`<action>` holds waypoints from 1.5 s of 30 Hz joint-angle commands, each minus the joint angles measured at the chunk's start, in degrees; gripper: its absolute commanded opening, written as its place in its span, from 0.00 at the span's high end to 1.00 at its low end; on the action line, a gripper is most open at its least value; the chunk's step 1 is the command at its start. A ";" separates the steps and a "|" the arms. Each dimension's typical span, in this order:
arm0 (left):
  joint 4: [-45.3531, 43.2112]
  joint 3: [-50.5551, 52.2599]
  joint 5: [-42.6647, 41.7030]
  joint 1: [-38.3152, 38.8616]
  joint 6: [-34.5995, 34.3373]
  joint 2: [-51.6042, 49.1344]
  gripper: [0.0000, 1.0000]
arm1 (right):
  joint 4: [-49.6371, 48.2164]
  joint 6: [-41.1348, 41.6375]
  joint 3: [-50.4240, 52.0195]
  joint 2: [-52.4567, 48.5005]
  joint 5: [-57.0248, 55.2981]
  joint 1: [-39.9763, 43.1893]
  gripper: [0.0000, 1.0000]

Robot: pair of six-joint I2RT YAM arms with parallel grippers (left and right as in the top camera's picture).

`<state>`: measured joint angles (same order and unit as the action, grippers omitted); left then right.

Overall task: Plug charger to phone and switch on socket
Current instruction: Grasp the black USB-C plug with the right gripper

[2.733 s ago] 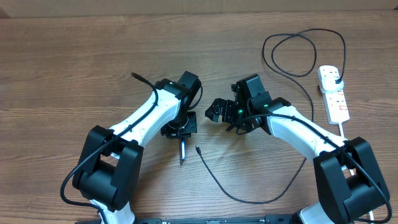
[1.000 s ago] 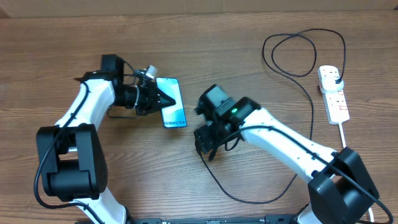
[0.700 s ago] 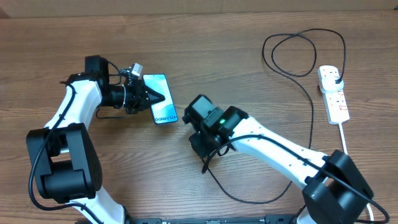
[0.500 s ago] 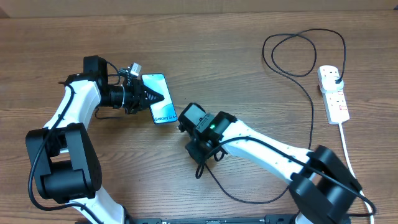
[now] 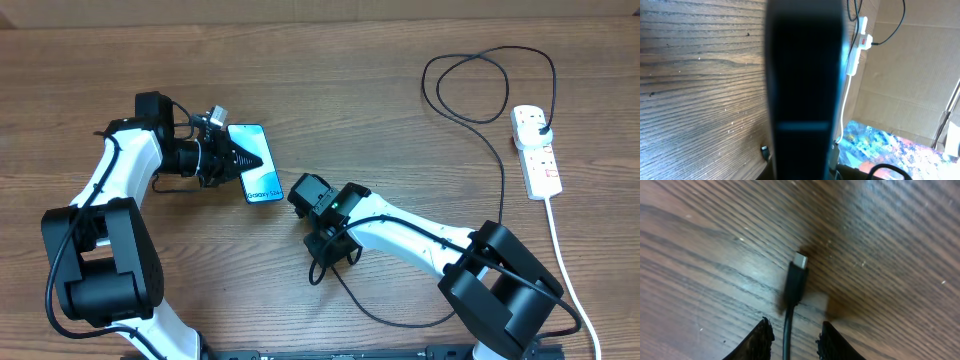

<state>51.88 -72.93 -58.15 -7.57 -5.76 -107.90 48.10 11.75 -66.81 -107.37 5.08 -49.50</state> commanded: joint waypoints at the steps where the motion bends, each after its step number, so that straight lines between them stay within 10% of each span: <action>1: 0.09 -1.46 -1.25 -0.39 0.61 0.33 0.96 | -2.14 2.01 3.10 -0.17 -0.55 0.04 0.69; 11: 0.13 -1.46 -1.22 -0.39 0.61 0.33 0.96 | -2.32 8.22 6.58 -0.17 -15.67 2.80 0.79; 35: 0.55 -1.46 -1.22 -0.37 0.61 0.33 0.96 | -9.07 8.20 6.64 -0.17 -3.08 15.39 0.59; 45: 0.55 -1.46 -1.20 -0.37 0.63 0.33 0.96 | -10.78 8.20 6.71 -0.17 -2.82 14.23 0.78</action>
<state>52.31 -72.93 -57.84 -7.55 -5.76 -107.90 38.06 19.73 -61.80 -105.71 2.81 -34.37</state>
